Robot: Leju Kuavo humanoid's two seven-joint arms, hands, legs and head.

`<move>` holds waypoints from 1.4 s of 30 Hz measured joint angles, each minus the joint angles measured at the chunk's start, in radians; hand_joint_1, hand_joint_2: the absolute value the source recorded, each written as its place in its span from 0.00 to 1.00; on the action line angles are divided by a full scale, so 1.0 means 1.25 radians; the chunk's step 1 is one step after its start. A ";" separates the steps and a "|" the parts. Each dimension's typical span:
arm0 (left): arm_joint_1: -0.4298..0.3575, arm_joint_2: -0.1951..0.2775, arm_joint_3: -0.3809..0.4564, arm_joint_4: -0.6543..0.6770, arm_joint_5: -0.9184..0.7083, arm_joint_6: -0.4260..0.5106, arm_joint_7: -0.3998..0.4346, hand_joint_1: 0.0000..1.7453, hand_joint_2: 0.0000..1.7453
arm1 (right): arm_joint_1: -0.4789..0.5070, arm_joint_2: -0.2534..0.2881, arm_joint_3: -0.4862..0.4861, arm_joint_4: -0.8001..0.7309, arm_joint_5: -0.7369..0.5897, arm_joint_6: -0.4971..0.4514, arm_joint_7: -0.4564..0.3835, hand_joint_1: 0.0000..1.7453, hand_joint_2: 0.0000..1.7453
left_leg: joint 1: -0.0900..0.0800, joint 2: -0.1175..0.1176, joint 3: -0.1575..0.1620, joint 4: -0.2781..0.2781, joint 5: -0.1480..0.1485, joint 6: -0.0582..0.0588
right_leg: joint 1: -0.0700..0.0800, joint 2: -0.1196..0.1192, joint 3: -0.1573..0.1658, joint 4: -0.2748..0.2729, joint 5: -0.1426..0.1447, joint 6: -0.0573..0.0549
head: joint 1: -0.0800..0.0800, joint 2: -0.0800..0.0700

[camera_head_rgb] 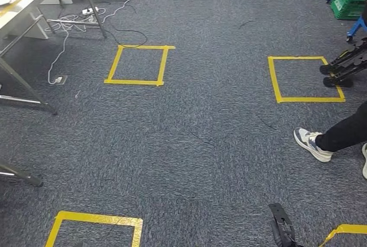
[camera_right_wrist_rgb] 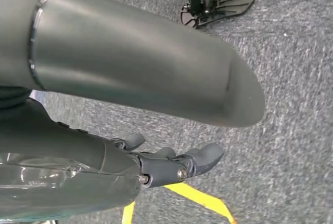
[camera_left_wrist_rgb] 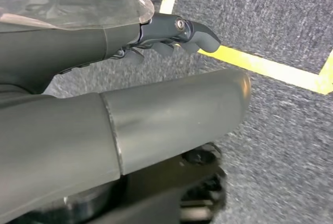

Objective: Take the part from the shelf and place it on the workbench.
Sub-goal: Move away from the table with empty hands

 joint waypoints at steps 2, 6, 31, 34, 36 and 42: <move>0.002 0.002 0.000 0.000 -0.001 0.001 -0.001 0.00 0.00 | 0.000 0.000 0.000 0.000 0.002 0.000 0.000 0.00 0.00 | 0.000 -0.008 0.035 -0.077 0.052 0.008 | 0.000 0.019 0.002 0.000 0.001 0.000 | -0.001 0.000; 0.001 0.011 0.000 0.000 -0.005 0.006 -0.004 0.00 0.00 | 0.000 0.005 0.004 0.000 0.002 0.000 0.001 0.00 0.00 | -0.004 -0.052 0.114 -0.254 0.117 0.026 | 0.000 0.048 -0.002 0.000 0.003 0.010 | -0.003 0.000; 0.024 0.019 -0.001 0.000 0.003 0.015 -0.024 0.00 0.00 | 0.002 0.017 0.034 0.001 0.007 0.009 -0.003 0.00 0.00 | 0.008 0.000 0.005 0.004 -0.009 -0.007 | -0.005 0.007 -0.009 0.015 -0.007 0.006 | -0.002 0.000; 0.027 0.023 -0.001 0.000 0.006 0.014 -0.026 0.00 0.00 | 0.001 0.021 0.036 0.001 0.013 0.010 -0.002 0.00 0.00 | 0.006 -0.027 0.076 -0.150 0.075 0.007 | -0.005 0.032 -0.008 0.015 -0.005 0.008 | -0.004 0.000; 0.027 0.026 -0.001 0.000 0.007 0.013 -0.028 0.00 0.00 | 0.000 0.024 0.038 0.001 0.015 0.010 -0.002 0.00 0.00 | 0.005 -0.050 0.111 -0.230 0.100 0.015 | -0.004 0.046 -0.011 0.016 -0.003 0.014 | -0.005 0.000; 0.029 0.026 -0.001 0.000 0.007 0.013 -0.028 0.00 0.00 | 0.001 0.027 0.041 0.002 0.015 0.013 0.000 0.00 0.00 | 0.009 -0.015 0.121 -0.264 0.111 0.031 | -0.006 0.028 -0.046 0.078 -0.044 0.039 | 0.004 0.000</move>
